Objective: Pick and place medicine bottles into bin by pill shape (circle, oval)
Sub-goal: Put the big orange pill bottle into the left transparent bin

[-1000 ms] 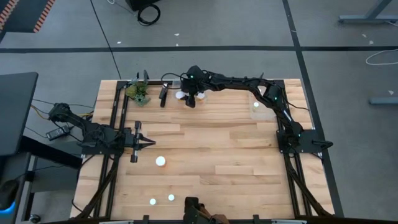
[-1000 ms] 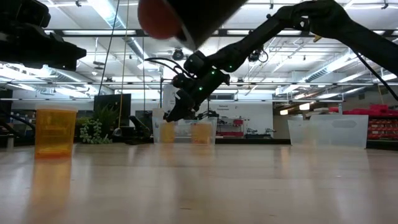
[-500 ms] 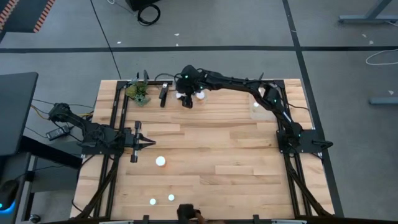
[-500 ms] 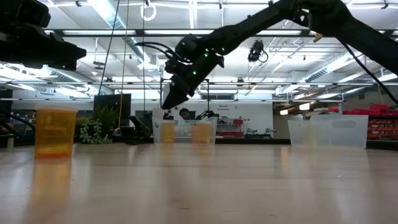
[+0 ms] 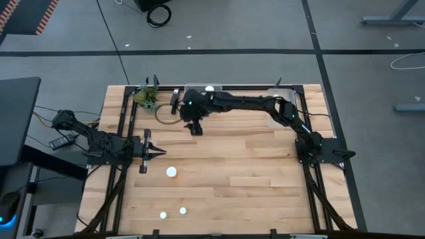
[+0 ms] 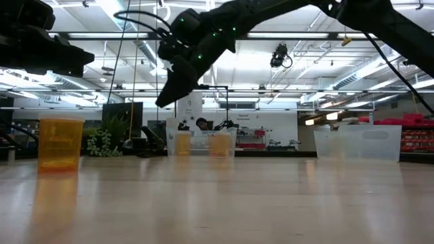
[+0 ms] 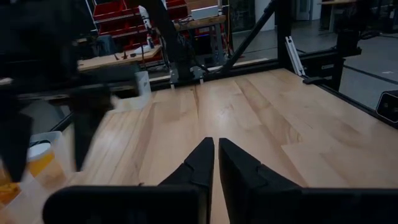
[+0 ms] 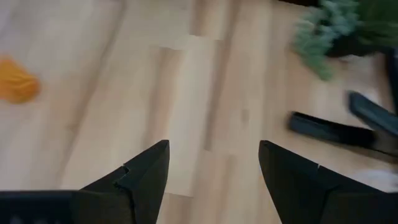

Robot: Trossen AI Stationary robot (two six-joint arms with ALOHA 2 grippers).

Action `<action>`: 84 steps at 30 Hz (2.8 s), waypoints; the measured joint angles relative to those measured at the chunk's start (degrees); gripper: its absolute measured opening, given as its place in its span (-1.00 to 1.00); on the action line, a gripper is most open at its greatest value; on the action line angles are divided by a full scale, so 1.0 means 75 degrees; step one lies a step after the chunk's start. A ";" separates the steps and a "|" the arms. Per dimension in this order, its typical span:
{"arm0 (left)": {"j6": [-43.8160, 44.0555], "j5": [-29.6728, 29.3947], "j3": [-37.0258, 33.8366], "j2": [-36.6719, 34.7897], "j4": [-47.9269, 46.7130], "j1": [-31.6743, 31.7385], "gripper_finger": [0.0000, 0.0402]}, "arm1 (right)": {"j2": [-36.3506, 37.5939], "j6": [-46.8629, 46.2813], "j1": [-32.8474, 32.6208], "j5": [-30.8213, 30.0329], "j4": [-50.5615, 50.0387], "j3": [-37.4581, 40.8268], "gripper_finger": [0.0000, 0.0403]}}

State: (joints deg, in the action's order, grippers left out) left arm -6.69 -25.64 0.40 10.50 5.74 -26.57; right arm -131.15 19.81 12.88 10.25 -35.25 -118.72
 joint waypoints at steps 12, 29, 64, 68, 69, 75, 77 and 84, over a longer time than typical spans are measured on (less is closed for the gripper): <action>0.0000 0.0002 0.0000 -0.0002 0.0001 0.0001 -0.83 | 0.0841 -0.0219 -0.0995 -0.2010 -0.1622 0.0009 0.26; 0.0022 0.0002 0.0000 -0.0001 0.0033 0.0000 -0.84 | 0.4331 -0.1754 -0.2226 -0.2798 0.0042 0.4007 0.17; 0.4567 0.0958 0.3605 0.4261 -0.5111 0.0006 -0.44 | 0.7388 -0.3590 -0.4758 -0.4401 0.4411 1.0249 0.17; 0.4918 0.1561 0.4164 0.5303 -0.5971 0.0004 -0.18 | 0.7388 -0.3603 -0.4758 -0.4404 0.4360 1.0249 0.17; 0.5005 0.1697 0.4309 0.5545 -0.6087 0.0004 -0.11 | 0.7388 -0.3607 -0.4758 -0.4404 0.4347 1.0249 0.17; 0.5154 0.2255 0.5147 0.7018 -0.6415 0.0000 0.33 | 0.7388 -0.3587 -0.4758 -0.4401 0.4339 1.0249 0.17; 0.5079 0.2316 0.5428 0.7492 -0.6535 -0.0002 0.43 | 0.7388 -0.3587 -0.4758 -0.4401 0.4314 1.0249 0.17; 0.5065 0.2404 0.6218 0.8963 -0.7160 -0.0008 0.61 | 0.7386 -0.3616 -0.4758 -0.4398 0.4314 1.0249 0.17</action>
State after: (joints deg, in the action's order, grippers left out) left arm 31.30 -7.62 47.04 77.72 -47.97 -26.63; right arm -75.76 -7.31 -22.81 -22.74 -2.90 -41.85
